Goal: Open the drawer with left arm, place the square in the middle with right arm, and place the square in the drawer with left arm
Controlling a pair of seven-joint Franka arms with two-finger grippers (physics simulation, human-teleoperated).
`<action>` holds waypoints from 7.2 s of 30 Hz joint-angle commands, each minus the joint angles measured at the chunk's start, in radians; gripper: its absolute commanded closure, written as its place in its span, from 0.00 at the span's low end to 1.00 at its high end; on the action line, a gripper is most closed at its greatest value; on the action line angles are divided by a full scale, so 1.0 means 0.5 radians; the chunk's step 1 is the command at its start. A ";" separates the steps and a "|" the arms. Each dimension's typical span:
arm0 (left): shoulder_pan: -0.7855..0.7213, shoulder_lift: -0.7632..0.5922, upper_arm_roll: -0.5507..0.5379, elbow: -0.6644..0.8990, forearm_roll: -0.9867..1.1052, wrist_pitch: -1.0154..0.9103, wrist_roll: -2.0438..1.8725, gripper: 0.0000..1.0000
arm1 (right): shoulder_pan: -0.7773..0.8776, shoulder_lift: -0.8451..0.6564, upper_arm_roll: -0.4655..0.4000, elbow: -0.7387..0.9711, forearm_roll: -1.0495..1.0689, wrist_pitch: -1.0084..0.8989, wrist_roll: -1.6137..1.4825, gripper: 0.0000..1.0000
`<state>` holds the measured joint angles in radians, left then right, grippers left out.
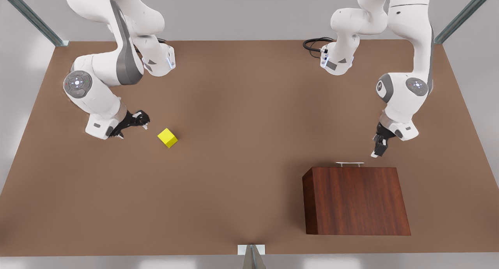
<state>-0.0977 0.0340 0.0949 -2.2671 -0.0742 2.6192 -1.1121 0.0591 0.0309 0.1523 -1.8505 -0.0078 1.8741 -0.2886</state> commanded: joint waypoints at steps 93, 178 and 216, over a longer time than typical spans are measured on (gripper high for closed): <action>-0.268 -0.102 -0.036 -0.598 -0.806 0.361 -0.003 0.00 | 1.474 1.488 -0.111 0.698 -0.003 1.185 1.037 0.00; -1.244 1.288 -0.340 0.994 0.673 -0.410 2.862 0.00 | -0.088 0.312 -0.363 0.842 -0.082 -0.364 0.280 0.00; -1.219 0.377 0.282 0.905 0.231 -1.385 4.178 0.25 | -0.091 0.309 -0.366 0.839 -0.086 -0.364 0.277 0.00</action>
<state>-0.7100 0.2204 0.2595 -1.8147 0.0689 1.9231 1.0200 0.0136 0.1857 -0.0307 -1.4299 -0.0506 1.6920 -0.1503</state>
